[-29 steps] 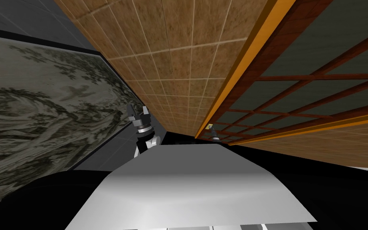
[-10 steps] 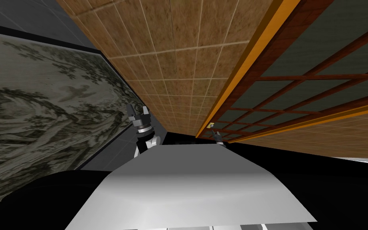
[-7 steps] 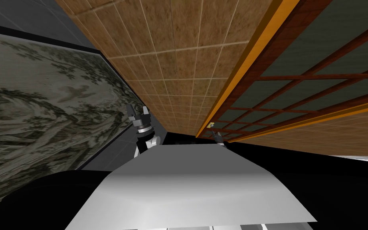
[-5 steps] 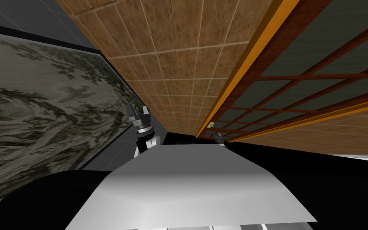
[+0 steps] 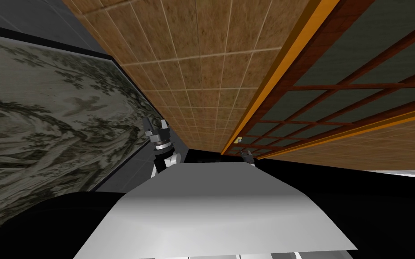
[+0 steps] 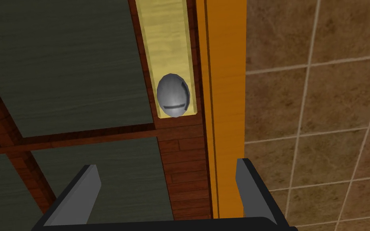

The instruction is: Pull the door open

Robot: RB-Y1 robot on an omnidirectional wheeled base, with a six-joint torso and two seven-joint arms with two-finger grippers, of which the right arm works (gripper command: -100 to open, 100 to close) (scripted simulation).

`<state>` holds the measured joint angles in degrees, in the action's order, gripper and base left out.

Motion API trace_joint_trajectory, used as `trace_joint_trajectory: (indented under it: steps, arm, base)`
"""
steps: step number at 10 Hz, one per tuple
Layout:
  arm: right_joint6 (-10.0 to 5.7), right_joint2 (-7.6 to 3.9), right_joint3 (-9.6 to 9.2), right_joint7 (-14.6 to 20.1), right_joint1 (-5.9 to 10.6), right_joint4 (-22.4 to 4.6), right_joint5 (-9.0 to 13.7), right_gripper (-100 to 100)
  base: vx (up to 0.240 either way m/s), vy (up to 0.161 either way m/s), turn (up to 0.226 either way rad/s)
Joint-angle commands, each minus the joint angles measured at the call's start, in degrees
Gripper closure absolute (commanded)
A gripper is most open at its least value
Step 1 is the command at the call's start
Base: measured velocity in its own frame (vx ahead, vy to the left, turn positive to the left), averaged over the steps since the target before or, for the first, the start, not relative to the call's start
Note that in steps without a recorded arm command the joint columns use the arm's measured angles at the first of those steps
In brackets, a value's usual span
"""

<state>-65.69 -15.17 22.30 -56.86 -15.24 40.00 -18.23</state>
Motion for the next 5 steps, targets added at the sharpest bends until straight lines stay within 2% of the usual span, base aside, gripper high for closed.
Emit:
trace_joint_trajectory:
  steps: [1, 2, 3, 5]
  arm:
    - [-0.45, -0.12, 0.35, -1.8, -0.26, -0.3, -0.4, -100]
    - [-0.75, -0.20, 0.63, -3.1, -0.59, -0.4, -0.8, -100]
    - [-0.50, -0.10, 0.45, -2.2, -0.39, -0.3, -0.6, -100]
    - [0.21, 0.00, 0.65, -2.8, 0.39, -0.5, -0.5, -100]
  base:
    - [-0.004, 0.024, -0.019]
    - [-0.004, 0.022, -0.032]
    - [-0.002, 0.010, -0.009]
    - [0.138, -0.016, 0.037]
